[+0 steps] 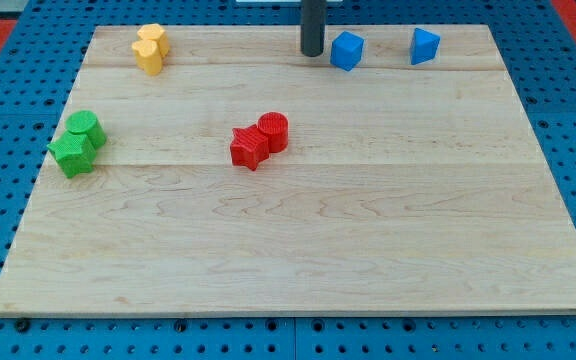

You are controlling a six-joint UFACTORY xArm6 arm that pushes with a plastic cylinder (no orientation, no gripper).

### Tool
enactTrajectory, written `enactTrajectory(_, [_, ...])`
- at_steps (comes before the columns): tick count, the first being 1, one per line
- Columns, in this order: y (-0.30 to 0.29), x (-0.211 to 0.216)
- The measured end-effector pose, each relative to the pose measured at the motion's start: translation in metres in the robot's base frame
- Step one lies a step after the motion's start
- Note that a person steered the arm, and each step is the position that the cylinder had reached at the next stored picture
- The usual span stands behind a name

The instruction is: Point at left side of green circle

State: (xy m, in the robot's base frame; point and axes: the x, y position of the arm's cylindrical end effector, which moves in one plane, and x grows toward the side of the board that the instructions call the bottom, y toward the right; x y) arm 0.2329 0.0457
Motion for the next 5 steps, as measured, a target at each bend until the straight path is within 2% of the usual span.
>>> enactTrajectory(1, [0.066, -0.005])
enactTrajectory(2, [-0.019, 0.046])
enactTrajectory(4, [-0.225, 0.085])
enactTrajectory(5, [-0.339, 0.127])
